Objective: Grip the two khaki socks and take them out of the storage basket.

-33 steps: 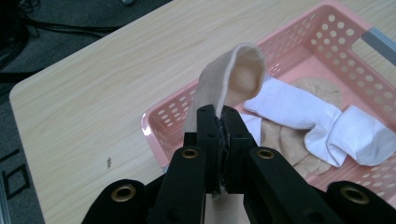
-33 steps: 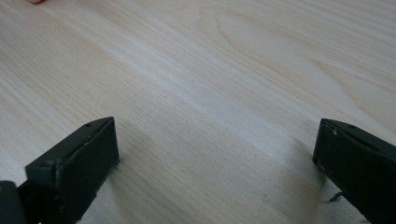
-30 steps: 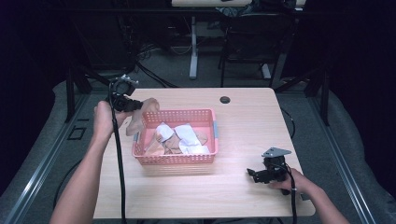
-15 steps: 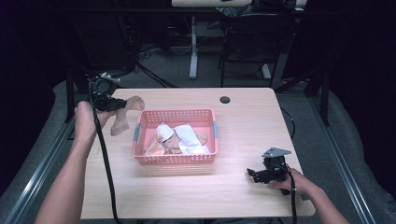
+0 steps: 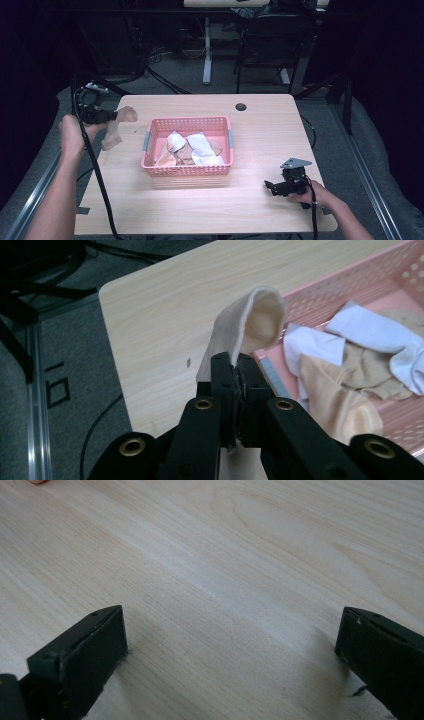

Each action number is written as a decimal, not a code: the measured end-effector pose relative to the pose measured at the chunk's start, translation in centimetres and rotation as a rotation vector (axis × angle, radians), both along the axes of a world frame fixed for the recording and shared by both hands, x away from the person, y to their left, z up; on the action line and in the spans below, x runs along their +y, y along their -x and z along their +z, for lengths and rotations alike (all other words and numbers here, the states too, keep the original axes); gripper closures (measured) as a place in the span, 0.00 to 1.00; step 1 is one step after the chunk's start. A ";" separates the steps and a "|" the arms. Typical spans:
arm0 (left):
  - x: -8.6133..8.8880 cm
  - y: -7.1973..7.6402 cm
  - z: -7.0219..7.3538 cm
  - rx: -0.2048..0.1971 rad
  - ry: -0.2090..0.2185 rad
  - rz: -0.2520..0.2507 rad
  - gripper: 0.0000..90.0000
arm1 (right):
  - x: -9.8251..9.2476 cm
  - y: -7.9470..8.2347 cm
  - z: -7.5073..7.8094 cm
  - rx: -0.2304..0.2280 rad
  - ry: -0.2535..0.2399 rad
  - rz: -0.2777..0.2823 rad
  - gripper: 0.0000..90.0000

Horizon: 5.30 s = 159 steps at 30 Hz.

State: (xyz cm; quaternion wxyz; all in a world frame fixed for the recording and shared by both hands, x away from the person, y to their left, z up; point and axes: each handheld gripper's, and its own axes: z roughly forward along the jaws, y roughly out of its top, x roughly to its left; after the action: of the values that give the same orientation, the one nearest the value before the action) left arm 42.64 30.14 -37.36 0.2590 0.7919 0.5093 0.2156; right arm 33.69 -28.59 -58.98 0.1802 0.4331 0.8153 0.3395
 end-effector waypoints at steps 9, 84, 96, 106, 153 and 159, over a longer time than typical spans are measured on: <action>3.2 0.4 -4.1 0.072 0.032 0.060 0.98 | 0.0 0.0 0.0 0.000 -0.001 0.000 0.00; -9.4 -1.1 -5.4 0.133 0.091 -0.269 0.00 | 0.0 0.0 0.0 0.004 -0.002 0.008 0.00; -12.8 -1.6 -8.5 0.199 0.018 -0.340 0.14 | -0.1 -0.1 0.0 0.001 -0.001 0.009 0.00; -13.1 -2.5 -11.9 0.294 -0.064 -0.262 0.33 | 0.0 0.0 0.0 0.004 0.001 0.005 0.00; -11.8 -2.6 -6.4 0.191 -0.009 -0.280 0.87 | -0.1 0.0 0.0 0.005 -0.001 0.005 0.00; -11.5 -2.6 -5.7 0.187 -0.016 -0.276 0.87 | -0.1 -0.1 0.0 0.002 -0.005 0.009 0.00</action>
State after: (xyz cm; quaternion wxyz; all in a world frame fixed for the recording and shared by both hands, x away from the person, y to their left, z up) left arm 45.27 18.64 -43.04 0.2316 0.8728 0.4160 0.1075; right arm 33.75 -28.66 -58.99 0.1766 0.4301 0.8167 0.3417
